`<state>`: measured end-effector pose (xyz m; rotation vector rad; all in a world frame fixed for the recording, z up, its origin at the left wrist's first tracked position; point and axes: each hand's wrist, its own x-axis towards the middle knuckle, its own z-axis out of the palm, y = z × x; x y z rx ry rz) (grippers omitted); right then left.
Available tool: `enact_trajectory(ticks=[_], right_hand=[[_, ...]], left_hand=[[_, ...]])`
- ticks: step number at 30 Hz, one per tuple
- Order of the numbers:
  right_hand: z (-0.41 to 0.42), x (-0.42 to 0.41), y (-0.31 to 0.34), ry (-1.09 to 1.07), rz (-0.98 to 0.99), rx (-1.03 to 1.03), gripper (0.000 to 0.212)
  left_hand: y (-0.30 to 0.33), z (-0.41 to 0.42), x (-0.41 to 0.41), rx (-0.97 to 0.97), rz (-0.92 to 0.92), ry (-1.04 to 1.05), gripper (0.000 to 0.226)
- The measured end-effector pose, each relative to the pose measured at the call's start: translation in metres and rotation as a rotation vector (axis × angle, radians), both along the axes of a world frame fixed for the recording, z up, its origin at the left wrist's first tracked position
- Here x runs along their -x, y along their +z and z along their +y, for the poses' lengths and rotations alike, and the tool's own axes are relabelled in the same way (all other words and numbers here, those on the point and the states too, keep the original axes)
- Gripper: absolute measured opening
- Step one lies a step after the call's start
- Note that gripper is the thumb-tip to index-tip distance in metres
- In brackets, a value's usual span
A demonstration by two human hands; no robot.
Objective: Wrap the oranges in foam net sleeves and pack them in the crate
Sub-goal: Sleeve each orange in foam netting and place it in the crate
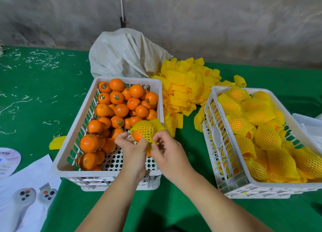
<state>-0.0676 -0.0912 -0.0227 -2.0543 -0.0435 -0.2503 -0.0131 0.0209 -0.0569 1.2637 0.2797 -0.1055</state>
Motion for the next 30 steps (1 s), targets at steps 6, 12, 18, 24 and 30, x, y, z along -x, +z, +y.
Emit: enact_trajectory(ticks=[6,12,18,24,30], right_hand=[[-0.004,-0.006,-0.002,-0.079,0.012,0.014,0.027],[-0.012,-0.010,0.002,-0.188,-0.077,-0.014,0.014],[0.005,0.004,-0.009,-0.100,-0.086,-0.007,0.017],[0.008,-0.006,0.009,-0.156,0.302,-0.721,0.064],[0.004,-0.020,0.010,-0.172,0.368,-0.756,0.086]], left_hand=[[0.006,0.014,-0.002,0.253,-0.022,-0.430,0.055],[0.001,0.002,0.004,0.001,-0.083,-0.209,0.053],[-0.006,-0.002,-0.002,0.001,-0.093,-0.070,0.060],[-0.003,0.003,0.005,-0.124,-0.273,-0.125,0.067],[-0.001,0.002,0.020,-0.434,-0.487,-0.387,0.091]])
